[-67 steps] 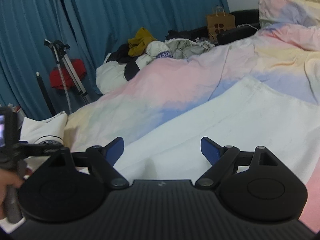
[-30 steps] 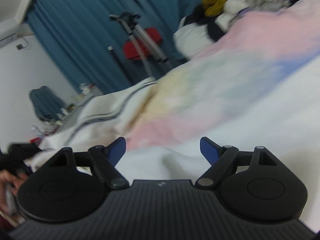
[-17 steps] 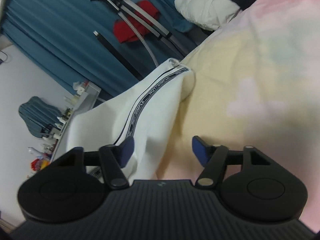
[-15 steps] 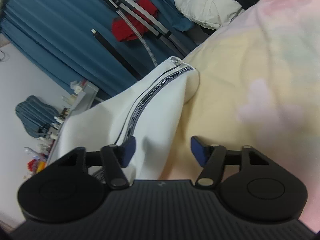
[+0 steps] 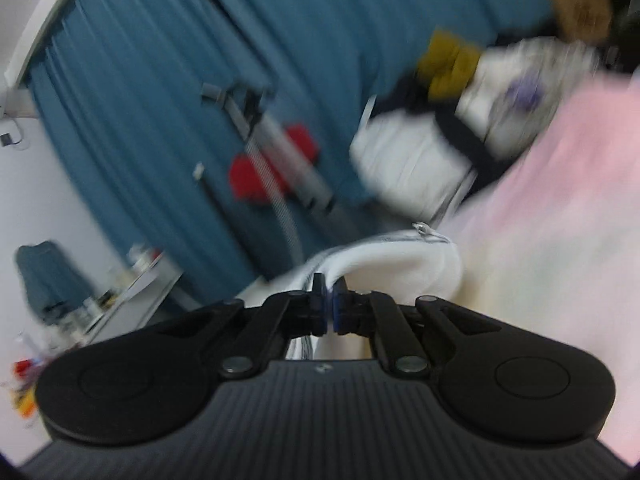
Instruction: Fold clothes
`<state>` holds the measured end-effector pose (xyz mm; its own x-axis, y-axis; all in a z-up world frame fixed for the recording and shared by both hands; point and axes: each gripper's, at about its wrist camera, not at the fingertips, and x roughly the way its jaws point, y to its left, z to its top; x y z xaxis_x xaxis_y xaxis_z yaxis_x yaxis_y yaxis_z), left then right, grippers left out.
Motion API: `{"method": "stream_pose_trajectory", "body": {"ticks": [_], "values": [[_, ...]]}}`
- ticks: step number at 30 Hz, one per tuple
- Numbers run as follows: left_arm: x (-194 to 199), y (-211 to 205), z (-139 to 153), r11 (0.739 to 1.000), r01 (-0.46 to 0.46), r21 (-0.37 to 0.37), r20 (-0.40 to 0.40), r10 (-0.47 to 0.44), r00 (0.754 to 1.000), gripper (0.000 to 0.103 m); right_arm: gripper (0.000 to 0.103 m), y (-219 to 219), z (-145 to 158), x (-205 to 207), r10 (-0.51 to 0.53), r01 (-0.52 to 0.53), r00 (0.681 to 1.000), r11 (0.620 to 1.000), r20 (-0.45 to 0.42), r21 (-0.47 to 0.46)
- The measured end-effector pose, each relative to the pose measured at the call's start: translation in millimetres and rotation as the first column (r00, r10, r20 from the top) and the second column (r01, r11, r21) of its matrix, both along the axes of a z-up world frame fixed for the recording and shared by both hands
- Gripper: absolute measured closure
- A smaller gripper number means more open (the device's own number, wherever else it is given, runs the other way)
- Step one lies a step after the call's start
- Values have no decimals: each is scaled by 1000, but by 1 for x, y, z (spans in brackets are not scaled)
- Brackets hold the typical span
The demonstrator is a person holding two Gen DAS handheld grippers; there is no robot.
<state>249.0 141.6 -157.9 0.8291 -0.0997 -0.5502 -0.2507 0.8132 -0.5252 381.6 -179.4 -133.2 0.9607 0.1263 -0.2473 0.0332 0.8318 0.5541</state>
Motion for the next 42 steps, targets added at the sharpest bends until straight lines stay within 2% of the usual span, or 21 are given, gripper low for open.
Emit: {"method": "stream_pose_trajectory", "body": {"ticks": [1, 3, 4, 5, 6, 9, 12, 15, 17, 19, 21, 23, 25, 28, 30, 31, 33, 35, 38, 40, 42], "values": [[-2, -6, 3, 999, 40, -6, 17, -40, 999, 61, 98, -15, 15, -9, -34, 35, 999, 999, 18, -36], [-5, -20, 8, 994, 110, -7, 59, -109, 992, 39, 98, -49, 44, -29, -106, 111, 993, 990, 53, -90], [-6, -28, 10, 990, 141, -5, 82, -140, 987, 35, 98, -65, 58, -39, -141, 148, 988, 983, 70, -113], [-8, -35, 12, 984, 176, -5, 105, -174, 979, 22, 98, -81, 71, -45, -173, 183, 981, 973, 83, -139], [-9, -43, 12, 976, 220, -12, 121, -217, 969, 14, 98, -97, 83, -49, -207, 221, 974, 959, 92, -177], [-13, -65, 10, 951, 307, -21, 126, -302, 945, 13, 98, -144, 108, -53, -301, 319, 948, 899, 103, -299], [-14, -84, 4, 939, 342, 36, 99, -344, 934, 12, 98, -189, 113, -42, -391, 379, 919, 829, 59, -411], [-11, -96, -7, 935, 347, 79, 41, -351, 936, 12, 98, -233, 98, -39, -459, 396, 887, 803, -41, -445], [-8, -100, -12, 935, 343, 95, 12, -345, 938, 12, 98, -256, 80, -36, -493, 406, 867, 786, -76, -466], [1, -103, -14, 935, 337, 109, -8, -338, 941, 12, 98, -277, 57, -35, -512, 418, 853, 788, -103, -452], [6, -105, -18, 934, 335, 123, -18, -335, 942, 12, 97, -295, 30, -32, -504, 411, 852, 812, -142, -415], [11, -110, -21, 934, 332, 135, -32, -331, 943, 12, 97, -307, 2, -33, -461, 381, 870, 854, -174, -354], [17, -115, -27, 931, 338, 141, -48, -334, 941, 12, 94, -317, -20, -40, -443, 382, 877, 878, -184, -289], [21, -121, -35, 922, 354, 158, -68, -347, 935, 12, 77, -326, -44, -58, -447, 415, 878, 889, -172, -194], [20, -124, -37, 916, 358, 178, -73, -351, 934, 12, 59, -326, -54, -71, -460, 441, 873, 886, -160, -143], [20, -125, -38, 914, 361, 187, -76, -353, 933, 12, 53, -326, -58, -79, -466, 452, 871, 884, -156, -118], [19, -128, -38, 910, 364, 200, -78, -355, 931, 12, 35, -328, -68, -96, -476, 476, 868, 878, -141, -36], [15, -129, -36, 909, 361, 208, -79, -353, 932, 12, 27, -330, -79, -114, -487, 497, 864, 866, -125, 61], [8, -127, -30, 912, 351, 212, -81, -341, 936, 12, 28, -334, -102, -139, -501, 510, 860, 828, -100, 233], [5, -125, -27, 922, 340, 187, -87, -329, 940, 12, 28, -344, -122, -143, -484, 504, 862, 794, -148, 339], [2, -122, -25, 931, 327, 160, -95, -316, 944, 12, 35, -354, -139, -142, -459, 490, 870, 757, -181, 432]]}}
